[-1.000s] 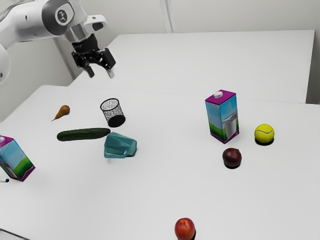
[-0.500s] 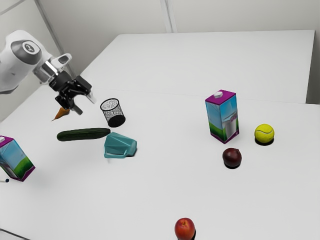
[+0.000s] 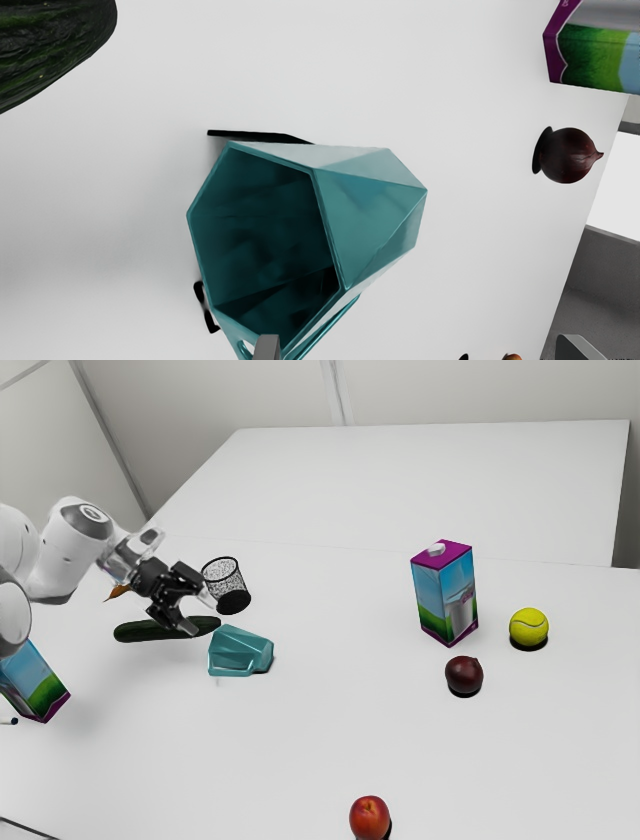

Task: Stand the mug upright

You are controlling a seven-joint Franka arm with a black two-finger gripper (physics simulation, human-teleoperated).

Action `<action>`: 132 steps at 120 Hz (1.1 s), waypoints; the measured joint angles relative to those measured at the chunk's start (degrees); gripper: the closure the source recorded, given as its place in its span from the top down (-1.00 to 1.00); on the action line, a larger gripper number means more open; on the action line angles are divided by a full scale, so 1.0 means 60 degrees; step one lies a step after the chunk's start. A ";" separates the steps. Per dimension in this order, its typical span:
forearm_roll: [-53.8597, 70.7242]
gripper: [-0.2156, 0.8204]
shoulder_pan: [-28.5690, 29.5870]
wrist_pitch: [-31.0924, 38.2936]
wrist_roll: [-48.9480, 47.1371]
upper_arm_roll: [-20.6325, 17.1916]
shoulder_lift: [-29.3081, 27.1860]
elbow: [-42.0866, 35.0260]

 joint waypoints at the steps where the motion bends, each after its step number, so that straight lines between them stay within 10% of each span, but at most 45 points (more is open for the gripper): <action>1: -0.0053 0.58 0.0000 0.0001 0.0031 -0.0001 0.0022 -0.0041; 56: -0.1619 0.57 0.0001 -0.0011 0.1590 -0.0148 0.0449 -0.0801; 88: -0.1803 -0.56 0.0002 -0.0026 0.2161 -0.0151 0.0469 -0.0714; 132: -0.2007 -0.88 0.0002 -0.0085 0.2615 -0.0151 0.0177 -0.0744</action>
